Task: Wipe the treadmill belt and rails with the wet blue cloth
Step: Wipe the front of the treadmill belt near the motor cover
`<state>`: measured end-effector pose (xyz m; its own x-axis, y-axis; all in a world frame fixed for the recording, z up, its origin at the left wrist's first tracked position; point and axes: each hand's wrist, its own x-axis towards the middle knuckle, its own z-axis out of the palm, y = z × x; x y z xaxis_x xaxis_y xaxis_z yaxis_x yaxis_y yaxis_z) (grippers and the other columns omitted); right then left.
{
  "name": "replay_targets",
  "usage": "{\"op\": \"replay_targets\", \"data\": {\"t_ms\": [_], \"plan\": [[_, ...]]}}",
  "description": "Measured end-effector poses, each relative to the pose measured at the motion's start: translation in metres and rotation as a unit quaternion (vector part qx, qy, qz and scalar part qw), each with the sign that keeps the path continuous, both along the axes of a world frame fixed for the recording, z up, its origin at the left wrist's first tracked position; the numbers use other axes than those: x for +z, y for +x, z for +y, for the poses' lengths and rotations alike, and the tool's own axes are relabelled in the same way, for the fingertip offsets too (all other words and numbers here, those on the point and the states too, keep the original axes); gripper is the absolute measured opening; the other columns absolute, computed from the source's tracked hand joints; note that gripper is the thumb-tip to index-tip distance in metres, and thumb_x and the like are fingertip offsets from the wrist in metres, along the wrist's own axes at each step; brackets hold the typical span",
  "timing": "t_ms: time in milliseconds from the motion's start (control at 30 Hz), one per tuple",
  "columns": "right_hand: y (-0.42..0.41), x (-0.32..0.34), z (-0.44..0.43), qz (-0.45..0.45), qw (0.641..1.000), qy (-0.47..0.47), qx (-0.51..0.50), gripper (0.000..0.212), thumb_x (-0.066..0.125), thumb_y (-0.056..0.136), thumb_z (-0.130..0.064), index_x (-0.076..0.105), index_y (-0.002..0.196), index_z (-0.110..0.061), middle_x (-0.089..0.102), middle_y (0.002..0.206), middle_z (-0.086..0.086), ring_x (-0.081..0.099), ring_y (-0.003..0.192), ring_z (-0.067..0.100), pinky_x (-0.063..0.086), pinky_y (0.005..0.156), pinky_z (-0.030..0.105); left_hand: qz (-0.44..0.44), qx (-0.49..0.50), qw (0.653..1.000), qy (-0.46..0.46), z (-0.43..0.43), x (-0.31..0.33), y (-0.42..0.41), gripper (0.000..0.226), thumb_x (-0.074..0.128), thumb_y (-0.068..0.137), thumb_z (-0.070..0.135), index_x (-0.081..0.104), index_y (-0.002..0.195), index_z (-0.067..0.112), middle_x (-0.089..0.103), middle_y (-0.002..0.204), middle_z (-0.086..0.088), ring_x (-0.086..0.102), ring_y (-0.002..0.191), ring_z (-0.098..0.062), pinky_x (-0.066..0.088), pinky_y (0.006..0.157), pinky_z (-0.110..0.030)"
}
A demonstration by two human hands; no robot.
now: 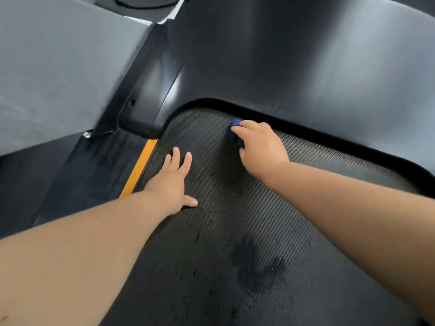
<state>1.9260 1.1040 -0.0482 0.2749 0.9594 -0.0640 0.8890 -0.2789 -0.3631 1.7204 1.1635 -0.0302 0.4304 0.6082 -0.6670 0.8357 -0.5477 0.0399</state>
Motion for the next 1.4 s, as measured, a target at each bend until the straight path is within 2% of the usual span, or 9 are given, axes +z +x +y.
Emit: {"op": "replay_targets", "data": {"t_ms": [167, 367, 533, 800, 967, 1100, 1200, 1300, 1400], "plan": [[-0.031, 0.001, 0.002, 0.008, 0.985, -0.020, 0.171, 0.048, 0.048, 0.092, -0.014, 0.043, 0.139, -0.022, 0.045, 0.138, -0.004, 0.045, 0.109, 0.025, 0.043, 0.094, 0.040, -0.013, 0.014, 1.000, 0.000, 0.000, -0.001, -0.001, 0.118, 0.073, 0.077, 0.048, -0.019, 0.148, 0.027, -0.033, 0.152, -0.001, -0.016, 0.145, -0.019, 0.034, 0.110, -0.038], [-0.002, -0.001, 0.039, -0.052, 0.998, 0.017, 0.009, 0.036, 0.048, 0.090, -0.011, 0.053, 0.125, -0.018, 0.053, 0.122, -0.001, 0.046, 0.099, 0.028, 0.045, 0.082, 0.039, -0.039, 0.017, 0.999, -0.007, 0.001, 0.000, -0.006, 0.118, 0.073, 0.076, 0.049, -0.017, 0.148, 0.028, -0.030, 0.154, 0.001, -0.014, 0.145, -0.018, 0.034, 0.109, -0.037], [-0.031, -0.002, -0.047, 0.003, 0.983, -0.003, 0.185, 0.047, 0.065, 0.077, -0.014, 0.060, 0.123, -0.019, 0.059, 0.123, -0.001, 0.054, 0.094, 0.029, 0.050, 0.079, 0.043, -0.041, 0.038, 0.998, -0.002, -0.002, 0.003, -0.001, 0.115, 0.072, 0.077, 0.049, -0.014, 0.150, 0.027, -0.028, 0.155, -0.003, -0.014, 0.145, -0.022, 0.024, 0.115, -0.047], [0.061, 0.002, -0.103, -0.077, 0.992, 0.034, -0.099, 0.039, 0.062, 0.073, -0.009, 0.067, 0.111, -0.015, 0.066, 0.111, 0.004, 0.054, 0.090, 0.038, 0.048, 0.077, 0.042, -0.085, -0.093, 0.992, -0.019, -0.040, 0.008, 0.043, 0.103, 0.063, 0.081, 0.056, -0.010, 0.150, 0.031, -0.021, 0.157, -0.003, -0.014, 0.145, -0.024, 0.013, 0.115, -0.047], [0.013, 0.001, -0.146, -0.010, 0.992, -0.007, 0.124, 0.049, 0.073, 0.067, -0.012, 0.066, 0.114, -0.018, 0.065, 0.113, 0.000, 0.059, 0.086, 0.031, 0.055, 0.072, 0.043, -0.041, -0.096, 0.994, -0.012, -0.054, 0.012, 0.060, 0.103, 0.062, 0.082, 0.056, -0.009, 0.151, 0.029, -0.023, 0.156, -0.011, -0.015, 0.144, -0.032, 0.018, 0.114, -0.048], [0.070, 0.021, -0.132, -0.047, 0.993, -0.074, -0.083, 0.048, 0.059, 0.083, -0.013, 0.055, 0.130, -0.024, 0.055, 0.130, 0.001, 0.050, 0.107, 0.034, 0.047, 0.089, 0.045, -0.044, -0.146, 0.988, -0.009, -0.060, 0.016, 0.063, 0.103, 0.062, 0.082, 0.055, -0.011, 0.150, 0.030, -0.019, 0.157, -0.006, -0.008, 0.146, -0.029, 0.021, 0.113, -0.047], [0.085, 0.041, -0.141, 0.061, 0.979, -0.178, -0.073, 0.072, 0.063, 0.086, -0.024, 0.027, 0.147, -0.036, 0.019, 0.158, -0.002, 0.034, 0.136, 0.028, 0.034, 0.108, 0.038, -0.107, -0.162, 0.981, -0.011, -0.076, 0.018, 0.081, 0.100, 0.061, 0.083, 0.055, -0.012, 0.149, 0.035, -0.016, 0.158, -0.001, -0.002, 0.147, -0.023, 0.025, 0.114, -0.047], [0.077, 0.059, -0.169, 0.155, 0.969, -0.132, -0.140, 0.083, 0.064, 0.083, -0.024, 0.016, 0.149, -0.040, 0.005, 0.160, -0.004, 0.031, 0.139, 0.020, 0.027, 0.105, 0.024, -0.206, -0.196, 0.959, -0.003, -0.093, 0.019, 0.121, 0.092, 0.055, 0.084, 0.061, -0.010, 0.147, 0.043, -0.017, 0.158, -0.001, -0.001, 0.147, -0.025, 0.023, 0.113, -0.045], [0.088, 0.061, -0.214, 0.090, 0.961, -0.092, -0.244, 0.076, 0.057, 0.085, -0.019, 0.021, 0.149, -0.034, 0.009, 0.160, -0.004, 0.019, 0.144, 0.020, 0.022, 0.112, 0.031, -0.243, -0.284, 0.927, 0.030, -0.122, 0.008, 0.168, 0.085, 0.042, 0.080, 0.075, -0.003, 0.147, 0.048, -0.019, 0.158, -0.005, -0.008, 0.145, -0.034, 0.012, 0.115, -0.053]]}}
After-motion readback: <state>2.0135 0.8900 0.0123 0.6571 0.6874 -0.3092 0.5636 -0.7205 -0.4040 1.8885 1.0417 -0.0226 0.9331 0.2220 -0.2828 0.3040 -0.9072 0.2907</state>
